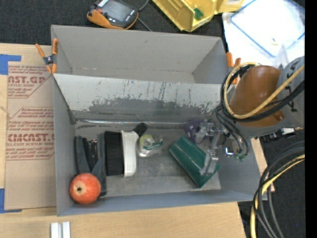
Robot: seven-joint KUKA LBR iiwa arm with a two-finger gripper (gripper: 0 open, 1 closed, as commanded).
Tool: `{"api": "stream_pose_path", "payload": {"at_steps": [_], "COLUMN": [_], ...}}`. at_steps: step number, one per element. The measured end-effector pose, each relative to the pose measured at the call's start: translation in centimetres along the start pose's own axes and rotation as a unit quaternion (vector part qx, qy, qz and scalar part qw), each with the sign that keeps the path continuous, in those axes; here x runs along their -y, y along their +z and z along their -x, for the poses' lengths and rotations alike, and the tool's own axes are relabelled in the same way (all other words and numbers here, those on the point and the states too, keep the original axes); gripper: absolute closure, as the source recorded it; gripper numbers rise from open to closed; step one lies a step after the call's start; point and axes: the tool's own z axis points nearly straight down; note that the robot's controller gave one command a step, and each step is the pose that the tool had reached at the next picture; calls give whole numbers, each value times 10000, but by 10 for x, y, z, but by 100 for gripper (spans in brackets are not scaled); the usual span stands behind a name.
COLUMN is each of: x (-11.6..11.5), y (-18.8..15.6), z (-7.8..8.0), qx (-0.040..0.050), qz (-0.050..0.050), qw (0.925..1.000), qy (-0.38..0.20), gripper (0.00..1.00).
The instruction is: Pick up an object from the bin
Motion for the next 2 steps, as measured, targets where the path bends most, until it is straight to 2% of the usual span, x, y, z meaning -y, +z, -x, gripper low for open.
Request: {"api": "stream_pose_path", "payload": {"at_steps": [1,2], "x": [0,0], "y": [41,85], "z": [-22,-20], "qx": [23,28], "qz": [3,8], "qw": [9994,9901], "qy": [349,1406], "gripper": [0,0]}}
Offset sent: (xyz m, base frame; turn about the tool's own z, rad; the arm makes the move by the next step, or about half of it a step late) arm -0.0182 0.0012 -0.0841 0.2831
